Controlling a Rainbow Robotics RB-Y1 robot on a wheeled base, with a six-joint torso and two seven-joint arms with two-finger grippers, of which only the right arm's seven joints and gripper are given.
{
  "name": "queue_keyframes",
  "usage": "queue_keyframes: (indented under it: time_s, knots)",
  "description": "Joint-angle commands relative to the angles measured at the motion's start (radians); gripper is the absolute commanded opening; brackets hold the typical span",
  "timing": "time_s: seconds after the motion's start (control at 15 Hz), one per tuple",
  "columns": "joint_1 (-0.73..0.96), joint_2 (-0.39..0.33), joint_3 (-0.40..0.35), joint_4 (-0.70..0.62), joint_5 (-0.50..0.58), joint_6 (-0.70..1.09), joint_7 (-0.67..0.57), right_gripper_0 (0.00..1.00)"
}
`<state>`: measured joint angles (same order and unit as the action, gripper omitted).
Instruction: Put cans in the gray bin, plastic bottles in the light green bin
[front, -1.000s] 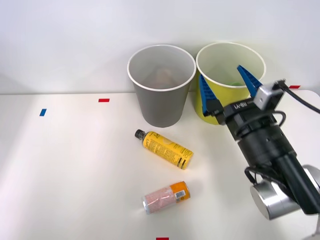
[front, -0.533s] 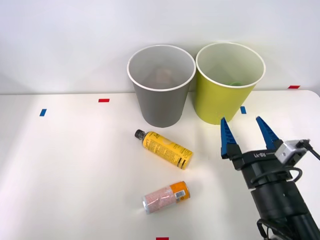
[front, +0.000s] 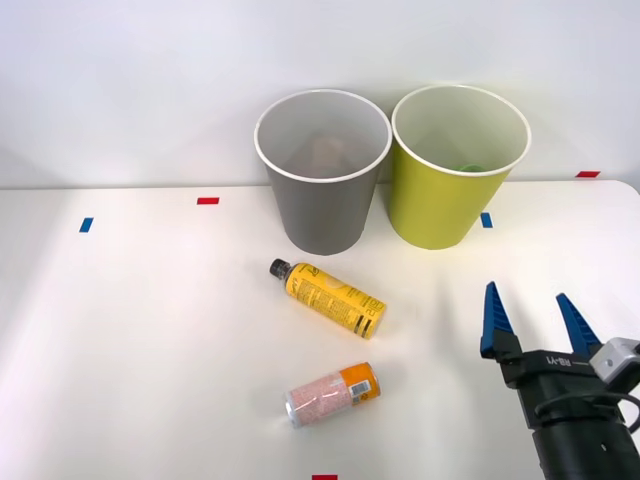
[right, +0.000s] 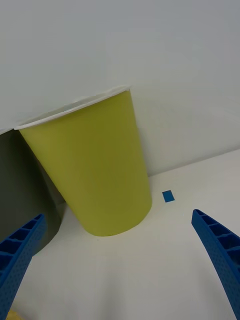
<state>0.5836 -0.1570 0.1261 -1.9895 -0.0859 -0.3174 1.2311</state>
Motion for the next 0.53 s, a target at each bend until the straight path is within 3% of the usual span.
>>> queue_keyframes:
  time_s: [0.07,0.33,0.53]
  knots:
    - [0.015,0.014,-0.025,0.034,0.006,0.003,0.005,1.00]
    - [-0.008,0.054,-0.036,0.097,0.031,0.001,0.019,1.00]
    - [-0.034,0.102,-0.048,0.186,0.144,-0.095,0.025,1.00]
